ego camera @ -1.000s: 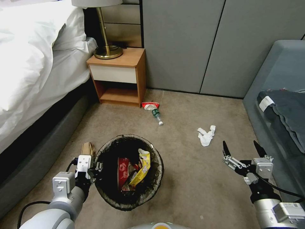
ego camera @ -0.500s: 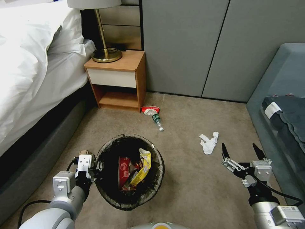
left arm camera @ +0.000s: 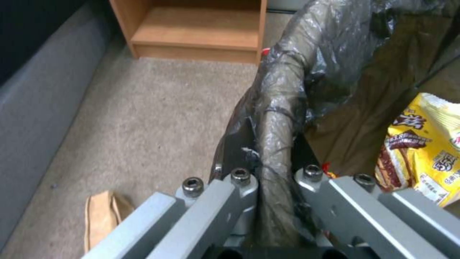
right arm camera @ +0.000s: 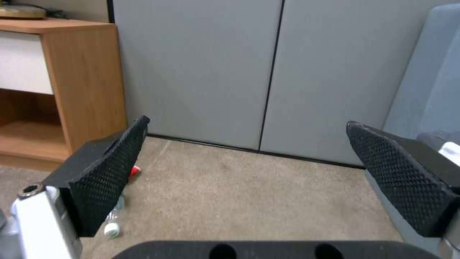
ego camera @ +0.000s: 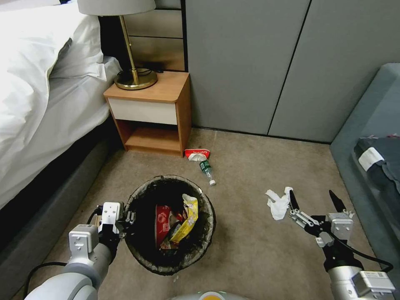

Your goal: Pick up the trash bin, then pick up the garbage from the floor and place it into the trash bin.

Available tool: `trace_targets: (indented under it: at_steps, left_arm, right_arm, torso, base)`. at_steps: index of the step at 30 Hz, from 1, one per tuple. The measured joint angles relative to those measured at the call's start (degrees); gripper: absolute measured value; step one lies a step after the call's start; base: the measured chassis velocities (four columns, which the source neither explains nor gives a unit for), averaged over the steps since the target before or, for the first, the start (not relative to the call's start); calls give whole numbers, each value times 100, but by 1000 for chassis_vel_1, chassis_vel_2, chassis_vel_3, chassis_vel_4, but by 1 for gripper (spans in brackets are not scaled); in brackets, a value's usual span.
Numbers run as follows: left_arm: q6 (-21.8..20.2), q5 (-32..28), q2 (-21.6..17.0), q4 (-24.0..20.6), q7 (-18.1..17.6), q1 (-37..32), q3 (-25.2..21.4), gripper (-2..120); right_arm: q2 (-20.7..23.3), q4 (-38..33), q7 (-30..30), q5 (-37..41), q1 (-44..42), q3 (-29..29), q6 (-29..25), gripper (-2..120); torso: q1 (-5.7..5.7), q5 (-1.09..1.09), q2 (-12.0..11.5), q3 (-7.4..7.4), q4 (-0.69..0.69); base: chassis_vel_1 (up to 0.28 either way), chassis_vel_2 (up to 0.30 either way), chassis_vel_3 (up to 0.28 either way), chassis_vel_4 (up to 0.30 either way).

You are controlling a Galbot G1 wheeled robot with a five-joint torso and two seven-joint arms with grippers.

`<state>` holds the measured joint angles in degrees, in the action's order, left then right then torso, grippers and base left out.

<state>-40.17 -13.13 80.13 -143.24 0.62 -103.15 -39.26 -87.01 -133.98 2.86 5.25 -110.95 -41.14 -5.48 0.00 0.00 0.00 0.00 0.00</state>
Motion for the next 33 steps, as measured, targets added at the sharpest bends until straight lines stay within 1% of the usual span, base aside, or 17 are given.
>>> trace_targets:
  at_steps: [21, 22, 25, 29, 32, 33]
  left_arm:
    - [6, 6, -14, 0, 1, -35, 6, 1]
    - [7, 6, -15, 0, 1, -41, 6, 1]
    - [6, 7, -15, 0, 1, -45, 5, 1]
    - [6, 7, -12, 0, 1, -48, 6, 1]
    - [6, 7, -11, 0, 1, -53, 2, 1]
    - [6, 7, -11, 0, 1, -53, 2, 1]
  right_arm:
    - [34, 75, -30, 1, -18, 53, -24, 100]
    - [37, 91, -50, -4, -18, 67, -12, 100]
    - [48, 121, -108, -16, -12, 108, 34, 100]
    - [91, 269, -143, 60, 90, 175, 239, 100]
    - [155, 602, -285, 191, 406, 229, 660, 100]
    - [155, 602, -285, 191, 406, 229, 660, 100]
  torso:
    - [0, -1, 0, 0, 0]
    - [0, 1, 0, 0, 1]
    - [0, -1, 0, 0, 0]
    - [0, -1, 0, 0, 0]
    - [0, 0, 0, 0, 0]
    - [0, 0, 0, 0, 0]
  base:
    - [-112, 113, 116, -113]
    - [-110, 113, 113, -112]
    - [-98, 86, 110, -87]
    - [-36, 22, 30, -39]
    - [0, 0, 0, 0]
    - [0, 0, 0, 0]
